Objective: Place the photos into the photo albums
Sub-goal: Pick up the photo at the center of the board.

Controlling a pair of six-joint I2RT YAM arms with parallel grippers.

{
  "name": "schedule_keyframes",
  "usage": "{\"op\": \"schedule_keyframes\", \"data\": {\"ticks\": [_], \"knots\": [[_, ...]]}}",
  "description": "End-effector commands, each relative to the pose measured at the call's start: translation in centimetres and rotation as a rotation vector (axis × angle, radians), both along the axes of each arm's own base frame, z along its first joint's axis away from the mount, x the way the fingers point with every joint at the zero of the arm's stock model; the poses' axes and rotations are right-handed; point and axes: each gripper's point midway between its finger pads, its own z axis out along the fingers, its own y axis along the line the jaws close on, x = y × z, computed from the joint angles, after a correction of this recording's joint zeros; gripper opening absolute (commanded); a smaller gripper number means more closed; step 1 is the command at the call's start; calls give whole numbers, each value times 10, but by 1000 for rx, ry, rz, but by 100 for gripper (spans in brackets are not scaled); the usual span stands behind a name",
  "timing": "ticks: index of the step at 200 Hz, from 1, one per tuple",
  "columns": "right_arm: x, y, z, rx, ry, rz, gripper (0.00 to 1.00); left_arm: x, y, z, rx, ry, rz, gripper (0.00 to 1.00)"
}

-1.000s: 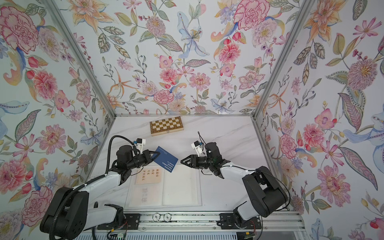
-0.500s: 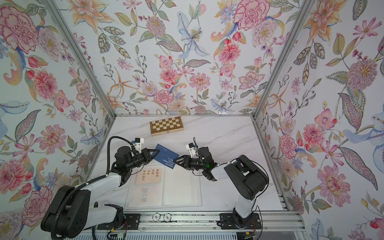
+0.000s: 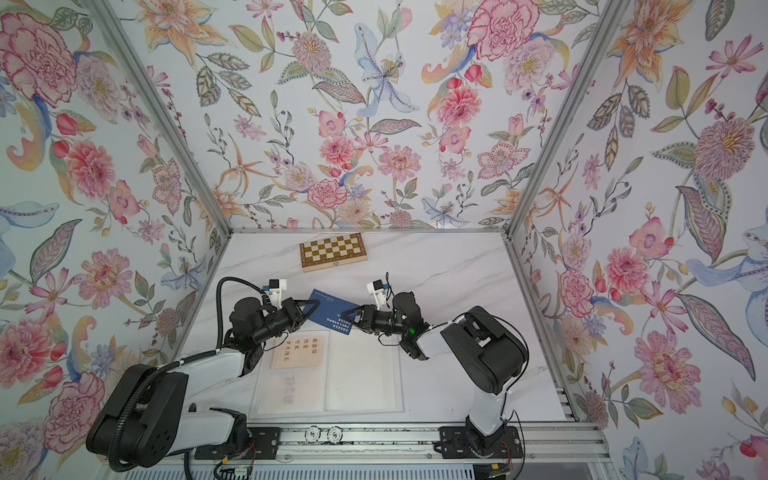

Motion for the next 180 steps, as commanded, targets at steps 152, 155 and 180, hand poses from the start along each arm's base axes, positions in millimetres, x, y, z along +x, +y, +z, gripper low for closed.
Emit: {"op": "schedule_keyframes", "data": {"ticks": [152,155,180], "knots": [[4,-23,21,-60,-36,-83,0,-13,14,-18,179,30,9,46],[3,-24,21,-66,-36,-84,0,-13,15,-18,183,31,10,47],[5,-41,18,-122,-32,-116,0,-16,22,-21,225,38,21,49]]}}
